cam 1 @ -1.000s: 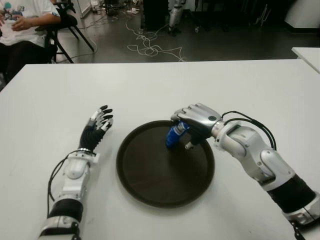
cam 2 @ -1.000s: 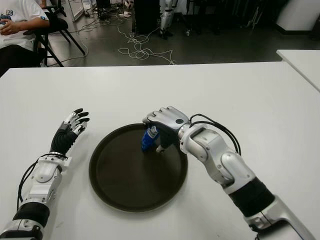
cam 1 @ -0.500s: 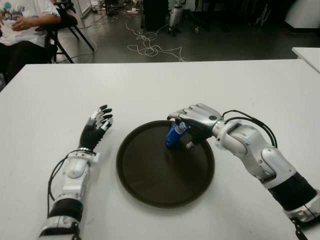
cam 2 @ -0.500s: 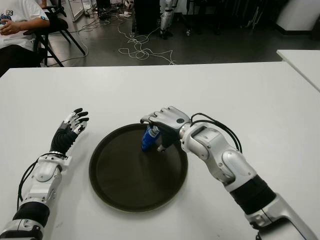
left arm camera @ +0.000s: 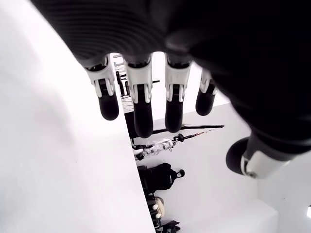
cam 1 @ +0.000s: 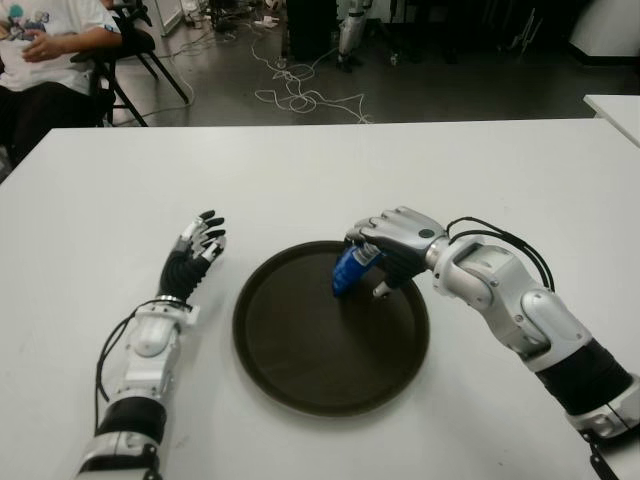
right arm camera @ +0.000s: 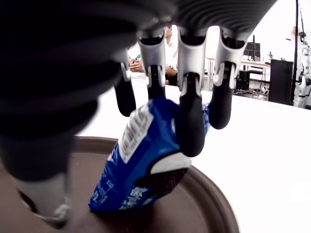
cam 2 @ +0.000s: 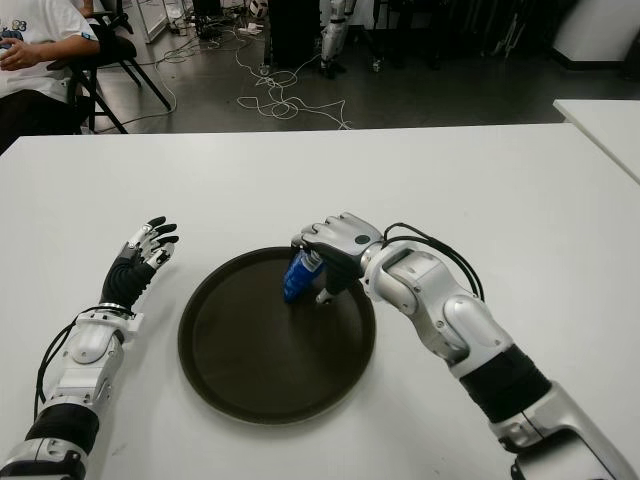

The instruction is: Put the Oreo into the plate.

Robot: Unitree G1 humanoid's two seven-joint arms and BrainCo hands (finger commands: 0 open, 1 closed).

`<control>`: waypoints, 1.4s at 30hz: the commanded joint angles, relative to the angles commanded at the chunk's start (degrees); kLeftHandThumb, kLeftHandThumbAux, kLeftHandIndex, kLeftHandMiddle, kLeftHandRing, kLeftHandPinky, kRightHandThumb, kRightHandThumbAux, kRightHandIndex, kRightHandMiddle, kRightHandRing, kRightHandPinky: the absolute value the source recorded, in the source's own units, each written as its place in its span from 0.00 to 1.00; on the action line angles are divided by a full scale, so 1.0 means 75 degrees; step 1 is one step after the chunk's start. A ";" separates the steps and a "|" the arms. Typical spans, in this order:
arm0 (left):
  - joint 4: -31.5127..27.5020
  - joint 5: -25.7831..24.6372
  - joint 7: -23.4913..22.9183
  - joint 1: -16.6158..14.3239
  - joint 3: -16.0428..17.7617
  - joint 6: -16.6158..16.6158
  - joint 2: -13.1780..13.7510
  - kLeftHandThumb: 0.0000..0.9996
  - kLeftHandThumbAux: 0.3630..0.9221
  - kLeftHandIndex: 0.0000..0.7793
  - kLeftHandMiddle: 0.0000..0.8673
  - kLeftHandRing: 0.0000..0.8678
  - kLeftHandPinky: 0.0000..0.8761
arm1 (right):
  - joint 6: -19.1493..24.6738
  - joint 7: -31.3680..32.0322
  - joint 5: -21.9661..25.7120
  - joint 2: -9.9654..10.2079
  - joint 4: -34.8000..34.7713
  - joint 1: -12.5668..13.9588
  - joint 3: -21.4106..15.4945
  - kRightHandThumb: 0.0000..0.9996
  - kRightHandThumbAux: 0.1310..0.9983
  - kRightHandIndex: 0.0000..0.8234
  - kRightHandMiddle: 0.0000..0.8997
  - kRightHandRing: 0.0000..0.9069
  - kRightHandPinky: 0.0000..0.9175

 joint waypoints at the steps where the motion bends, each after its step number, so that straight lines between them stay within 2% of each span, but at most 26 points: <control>1: 0.0011 0.0017 0.0017 -0.0009 -0.0005 -0.0006 0.0003 0.29 0.27 0.12 0.21 0.18 0.14 | -0.0070 -0.0139 0.0027 0.0029 0.0027 0.0027 -0.0042 0.00 0.63 0.08 0.09 0.07 0.03; 5: 0.0081 0.0057 0.0036 -0.0054 -0.0019 -0.0032 0.0017 0.29 0.26 0.12 0.21 0.19 0.15 | -0.0300 -0.0718 0.0047 0.0080 0.0093 0.0111 -0.0226 0.00 0.61 0.02 0.02 0.01 0.01; 9: 0.0174 0.0045 -0.0018 -0.0109 -0.0021 -0.0049 0.0026 0.29 0.24 0.12 0.20 0.19 0.15 | -0.0484 -0.1548 -0.0019 0.0141 0.0191 0.0180 -0.0447 0.00 0.61 0.00 0.01 0.00 0.00; 16: 0.0378 0.0078 -0.0103 -0.0212 -0.0046 -0.0194 0.0078 0.29 0.21 0.11 0.20 0.18 0.14 | -0.0658 -0.2281 0.0080 0.0079 0.0253 0.0156 -0.0822 0.00 0.62 0.00 0.00 0.00 0.00; 22: 0.0547 0.0034 -0.0219 -0.0290 -0.0028 -0.0317 0.0086 0.30 0.20 0.11 0.19 0.17 0.14 | -0.0746 -0.2503 0.0099 0.0031 0.0387 0.0086 -0.1019 0.00 0.61 0.00 0.00 0.00 0.00; 30: 0.0688 -0.0046 -0.0345 -0.0382 0.0021 -0.0256 0.0083 0.31 0.22 0.11 0.20 0.18 0.13 | -0.0646 -0.2667 0.0028 0.0058 0.0486 0.0046 -0.1146 0.00 0.60 0.00 0.00 0.00 0.00; 42: 0.0839 0.0108 -0.0225 -0.0452 -0.0020 -0.0407 0.0138 0.28 0.21 0.12 0.21 0.19 0.15 | -0.0458 -0.2595 0.0027 0.0037 0.0409 -0.0057 -0.1218 0.00 0.60 0.00 0.00 0.00 0.00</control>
